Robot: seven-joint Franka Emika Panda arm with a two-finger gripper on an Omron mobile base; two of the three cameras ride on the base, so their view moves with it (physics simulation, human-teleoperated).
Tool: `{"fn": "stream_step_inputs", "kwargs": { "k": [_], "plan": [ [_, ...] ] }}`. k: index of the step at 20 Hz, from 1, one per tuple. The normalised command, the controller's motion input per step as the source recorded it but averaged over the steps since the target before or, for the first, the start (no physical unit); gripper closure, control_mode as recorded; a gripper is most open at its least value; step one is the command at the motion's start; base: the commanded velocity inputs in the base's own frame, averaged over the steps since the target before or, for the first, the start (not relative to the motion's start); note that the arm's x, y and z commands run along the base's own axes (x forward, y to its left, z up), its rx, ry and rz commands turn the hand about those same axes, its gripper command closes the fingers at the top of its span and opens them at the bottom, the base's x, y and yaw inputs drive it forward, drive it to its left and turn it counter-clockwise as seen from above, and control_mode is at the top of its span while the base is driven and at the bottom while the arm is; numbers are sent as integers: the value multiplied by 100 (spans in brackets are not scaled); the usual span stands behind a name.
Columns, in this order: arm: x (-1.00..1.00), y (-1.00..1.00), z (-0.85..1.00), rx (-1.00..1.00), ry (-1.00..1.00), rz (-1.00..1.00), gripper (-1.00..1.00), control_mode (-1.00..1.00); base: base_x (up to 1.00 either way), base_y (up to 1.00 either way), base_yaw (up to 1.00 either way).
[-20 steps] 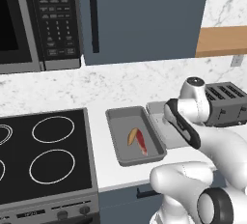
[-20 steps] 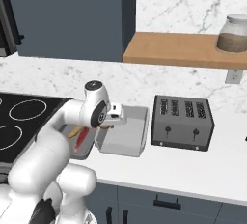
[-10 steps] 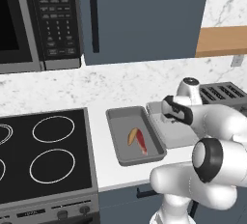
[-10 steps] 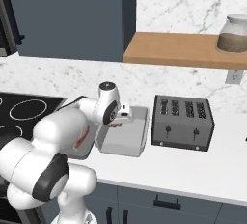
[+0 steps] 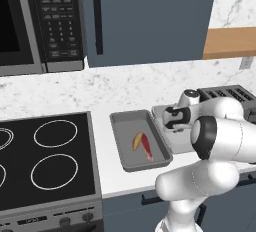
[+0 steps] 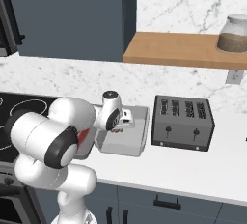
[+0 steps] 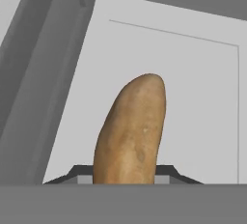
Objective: Place one sweet potato and one steak in each tupperware on the nearby counter, to pack two identical lunches.
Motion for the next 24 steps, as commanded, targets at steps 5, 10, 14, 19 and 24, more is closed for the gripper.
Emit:
{"fn": "stream_step_inputs", "kwargs": {
  "k": [5,10,14,19,24],
  "plan": [
    [17,0,-34,0,0,0,100,-100,0,0,0],
    [6,0,-34,0,0,0,100,-100,0,0,0],
    [13,0,-61,0,0,0,100,-100,0,0,0],
    [10,1,-50,0,0,0,-100,-100,0,0,0],
    [2,0,-29,0,0,0,-100,-100,0,0,0]
  ]
}}
